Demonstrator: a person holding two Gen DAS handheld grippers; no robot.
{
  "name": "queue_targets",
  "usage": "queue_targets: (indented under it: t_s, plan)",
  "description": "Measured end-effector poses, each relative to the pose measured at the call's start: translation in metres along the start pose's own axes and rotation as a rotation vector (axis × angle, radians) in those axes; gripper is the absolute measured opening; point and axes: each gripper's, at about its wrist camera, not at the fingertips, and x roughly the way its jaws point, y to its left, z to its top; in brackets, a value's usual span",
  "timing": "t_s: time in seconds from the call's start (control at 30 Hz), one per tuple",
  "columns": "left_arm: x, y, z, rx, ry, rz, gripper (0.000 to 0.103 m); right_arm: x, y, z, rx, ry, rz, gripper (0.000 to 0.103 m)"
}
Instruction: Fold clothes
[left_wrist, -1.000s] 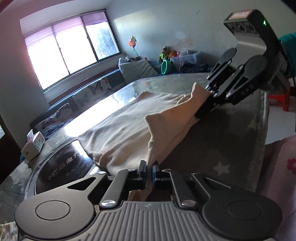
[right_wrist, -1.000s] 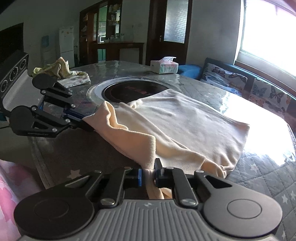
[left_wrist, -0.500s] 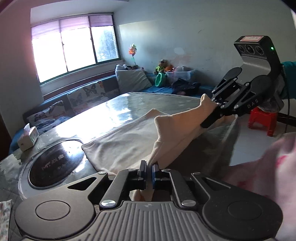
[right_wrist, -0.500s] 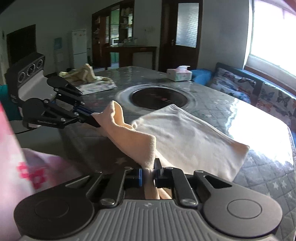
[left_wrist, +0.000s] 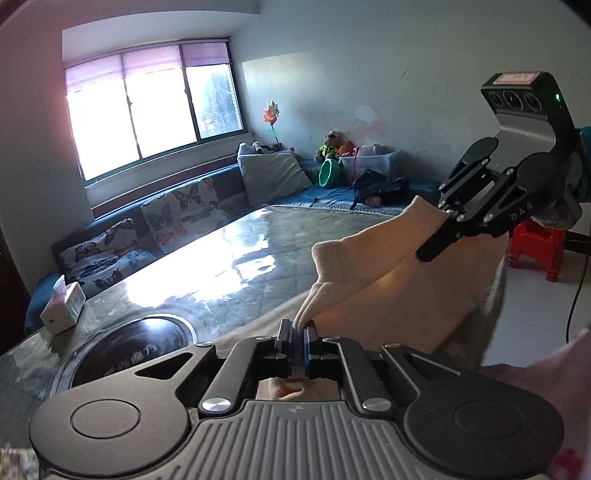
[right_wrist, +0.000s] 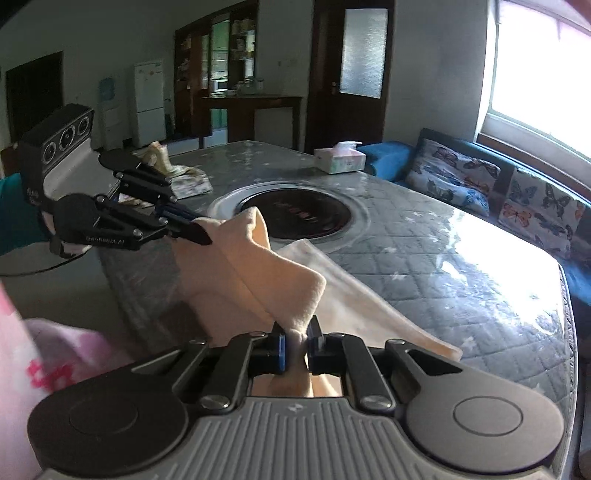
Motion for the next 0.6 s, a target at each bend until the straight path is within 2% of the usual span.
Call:
queue_targets:
  t_s: [0.3,0.5,0.6]
  plan:
    - [0.085,0.047,0.009,-0.011,0.09,-0.002,0.006,0.065,-0.064,0.021,0.025,0.06,-0.013,0.009]
    - [0.134,0.067,-0.001,-0.087,0.142,0.044,0.007,0.118,-0.097,0.012,0.097,0.073,-0.054,0.01]
    - [0.147,0.069,-0.008,-0.116,0.16,0.076,0.009,0.135,-0.103,0.001,0.126,0.047,-0.091,0.02]
